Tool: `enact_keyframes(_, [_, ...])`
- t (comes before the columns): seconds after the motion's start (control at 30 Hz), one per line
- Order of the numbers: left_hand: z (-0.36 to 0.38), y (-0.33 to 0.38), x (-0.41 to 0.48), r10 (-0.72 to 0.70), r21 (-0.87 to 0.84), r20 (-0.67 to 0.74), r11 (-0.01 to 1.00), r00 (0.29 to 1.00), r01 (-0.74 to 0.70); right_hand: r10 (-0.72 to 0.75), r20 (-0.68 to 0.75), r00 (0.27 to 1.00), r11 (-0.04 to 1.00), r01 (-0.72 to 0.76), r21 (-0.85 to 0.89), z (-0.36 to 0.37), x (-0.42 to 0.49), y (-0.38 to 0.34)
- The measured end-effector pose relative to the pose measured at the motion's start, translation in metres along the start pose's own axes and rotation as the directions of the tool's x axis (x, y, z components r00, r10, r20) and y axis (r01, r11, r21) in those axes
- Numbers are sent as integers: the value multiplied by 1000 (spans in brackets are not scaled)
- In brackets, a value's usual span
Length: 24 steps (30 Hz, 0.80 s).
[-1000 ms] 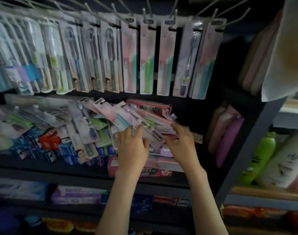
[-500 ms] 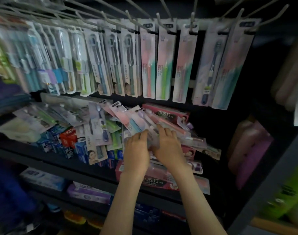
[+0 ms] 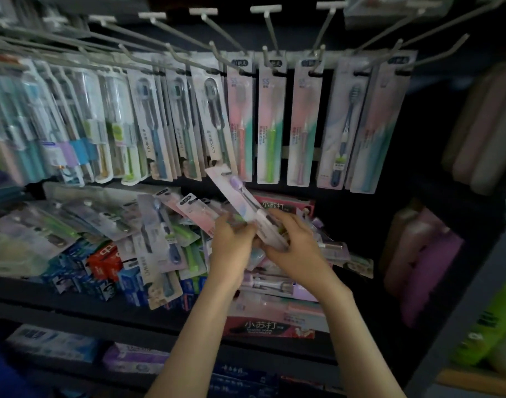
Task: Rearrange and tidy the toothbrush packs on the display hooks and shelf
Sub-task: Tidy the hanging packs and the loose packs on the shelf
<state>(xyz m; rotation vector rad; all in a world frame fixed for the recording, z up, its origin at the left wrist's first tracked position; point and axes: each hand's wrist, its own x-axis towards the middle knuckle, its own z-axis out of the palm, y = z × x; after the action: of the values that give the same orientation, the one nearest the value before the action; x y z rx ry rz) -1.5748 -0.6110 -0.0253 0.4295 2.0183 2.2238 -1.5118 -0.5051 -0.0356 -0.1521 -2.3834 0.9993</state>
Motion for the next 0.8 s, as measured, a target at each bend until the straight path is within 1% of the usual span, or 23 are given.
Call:
enact_keyframes(0.1, [2,16,2,64,-55,120,997,991,-57,-21,10,1000,999,22,-45,-16,4,-13])
enact_keyframes(0.17, [3,29,0,107,-40,242,994,964,-100,-30,-29,999,999,29,-15,-29,10,-24])
enact_keyframes(0.2, [4,35,0,132,-6,304,991,944,-136,-23,-62,998,999,25,32,-35,13,-30])
enact_keyframes(0.27, [6,47,3,197,91,407,963,892,-254,7,-161,987,994,11,109,-46,23,-43])
enact_keyframes(0.33, [12,61,7,247,146,494,922,834,-360,39,-272,961,993,-7,116,-56,35,-52])
enact_keyframes(0.37, [15,66,10,266,144,525,909,808,-392,52,-316,947,994,-18,110,-61,40,-55])
enact_keyframes(0.43, [21,78,13,281,93,561,914,779,-396,73,-370,926,995,-44,85,-72,50,-59])
enact_keyframes(0.5, [29,87,18,278,28,584,932,763,-361,75,-392,917,997,-62,47,-84,56,-62])
enact_keyframes(0.57, [36,92,25,298,38,595,917,746,-397,73,-405,912,997,-77,7,-95,61,-65])
enact_keyframes(0.63, [42,96,33,356,121,603,843,714,-523,56,-430,901,995,-85,-48,-104,65,-66])
enact_keyframes(0.7, [47,99,43,429,263,575,710,697,-653,5,-459,889,989,-71,-128,-110,68,-64])
enact_keyframes(0.73, [48,99,49,476,343,533,634,699,-693,-20,-477,879,982,-73,-174,-112,70,-60])
enact_keyframes(0.8, [46,100,62,576,475,432,509,694,-718,-47,-530,847,954,-118,-274,-116,73,-50])
